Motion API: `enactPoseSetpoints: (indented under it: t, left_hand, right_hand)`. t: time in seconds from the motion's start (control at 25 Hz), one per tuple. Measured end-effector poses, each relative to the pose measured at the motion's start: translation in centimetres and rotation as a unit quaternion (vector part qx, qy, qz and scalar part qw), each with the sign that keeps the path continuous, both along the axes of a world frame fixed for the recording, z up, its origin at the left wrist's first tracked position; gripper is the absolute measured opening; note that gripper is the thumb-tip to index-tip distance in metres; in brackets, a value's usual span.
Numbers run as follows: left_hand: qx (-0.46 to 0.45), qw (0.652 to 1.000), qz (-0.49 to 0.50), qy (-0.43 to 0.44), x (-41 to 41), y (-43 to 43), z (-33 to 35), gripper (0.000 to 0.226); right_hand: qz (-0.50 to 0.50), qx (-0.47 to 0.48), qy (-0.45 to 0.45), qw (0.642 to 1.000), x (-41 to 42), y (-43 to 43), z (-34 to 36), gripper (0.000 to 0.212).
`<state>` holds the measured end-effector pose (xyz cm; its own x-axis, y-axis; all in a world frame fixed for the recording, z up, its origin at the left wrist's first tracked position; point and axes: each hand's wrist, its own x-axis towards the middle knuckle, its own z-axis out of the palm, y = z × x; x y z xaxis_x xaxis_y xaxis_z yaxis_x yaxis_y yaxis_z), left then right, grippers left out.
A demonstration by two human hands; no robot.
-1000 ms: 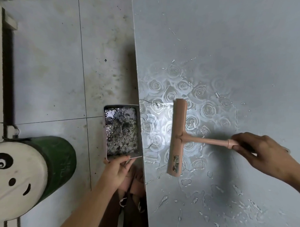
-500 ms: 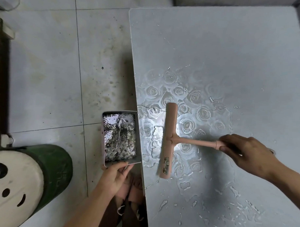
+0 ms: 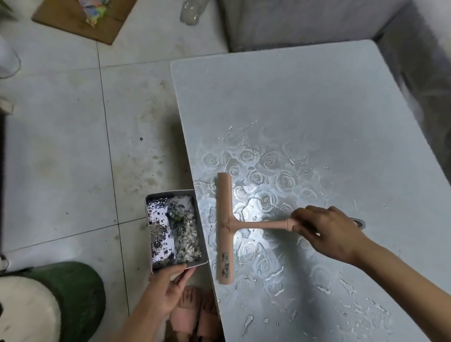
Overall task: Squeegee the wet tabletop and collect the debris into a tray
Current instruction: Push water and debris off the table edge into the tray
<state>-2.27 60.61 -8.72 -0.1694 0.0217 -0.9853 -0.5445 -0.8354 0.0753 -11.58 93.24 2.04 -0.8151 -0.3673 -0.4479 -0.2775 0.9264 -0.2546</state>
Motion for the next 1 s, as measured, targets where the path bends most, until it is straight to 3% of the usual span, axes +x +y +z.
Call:
enactPoseSetpoints:
  t: [0.32,0.56,0.8,1.0]
  left_hand:
    - [0.004,1.0,-0.001,0.02,0.1,0.3,0.3,0.02]
    - [-0.009,0.999,-0.011,0.029,0.2,0.5,0.3,0.017]
    - [-0.038,0.997,-0.036,0.051,0.7,0.9,-0.8,0.018]
    - [-0.005,0.999,0.017,0.038,0.4,0.9,-0.4,0.016]
  right_hand:
    - [0.002,0.005,0.031,1.0,0.8,-3.3,-0.5,0.024]
    - [-0.01,0.054,0.03,0.998,0.5,-0.4,1.1,0.028]
    - [0.014,-0.013,0.033,0.999,0.5,-4.3,-0.3,0.026]
    - [-0.045,0.03,-0.013,0.998,-1.5,4.4,3.4,0.023]
